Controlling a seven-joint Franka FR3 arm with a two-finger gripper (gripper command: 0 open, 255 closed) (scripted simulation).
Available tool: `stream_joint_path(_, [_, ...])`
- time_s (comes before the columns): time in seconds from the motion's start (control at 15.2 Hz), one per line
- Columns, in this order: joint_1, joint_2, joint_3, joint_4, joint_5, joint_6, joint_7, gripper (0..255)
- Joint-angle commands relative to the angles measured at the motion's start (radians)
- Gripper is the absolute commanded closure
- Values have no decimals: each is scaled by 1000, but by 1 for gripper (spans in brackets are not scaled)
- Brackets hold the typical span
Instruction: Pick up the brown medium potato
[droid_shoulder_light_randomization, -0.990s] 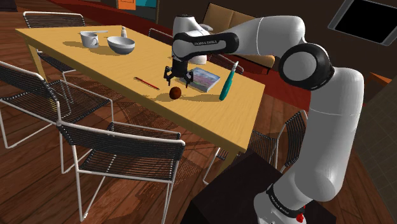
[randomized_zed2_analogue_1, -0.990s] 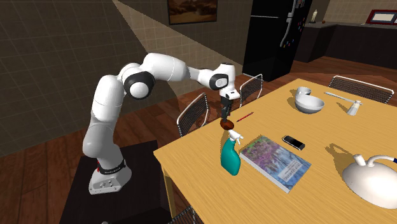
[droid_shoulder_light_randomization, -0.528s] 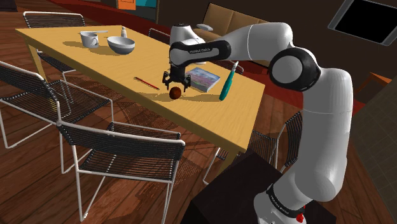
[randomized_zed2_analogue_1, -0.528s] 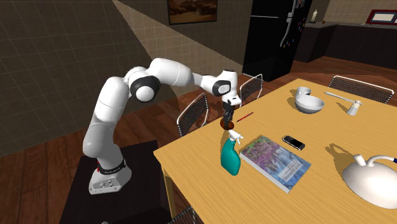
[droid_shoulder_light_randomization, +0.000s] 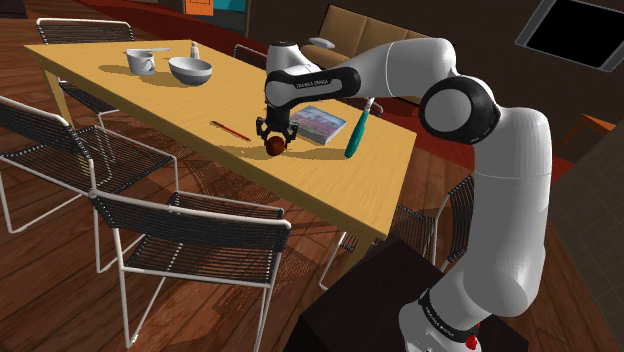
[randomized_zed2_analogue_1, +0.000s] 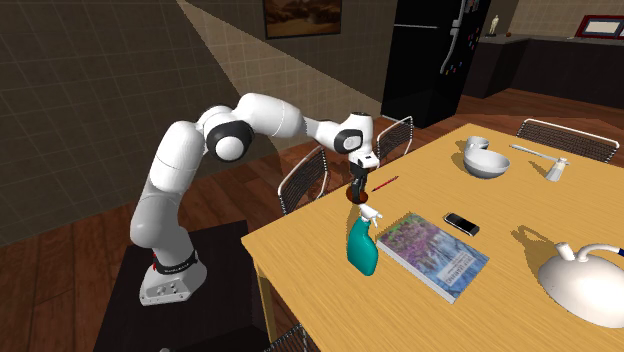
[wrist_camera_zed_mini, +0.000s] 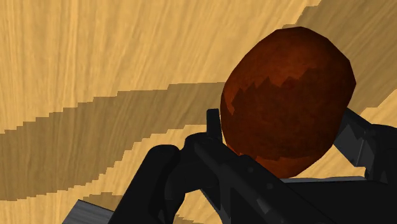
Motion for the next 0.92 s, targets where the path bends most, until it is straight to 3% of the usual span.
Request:
stream_joint_path(0.0, [0,0,0,0,0,0,0,255])
stream_joint_path(0.26, [-1,-1,0,-4,0,3,0,255])
stream_joint_path(0.86, [0,-37,5,62,11,-97,-18,255])
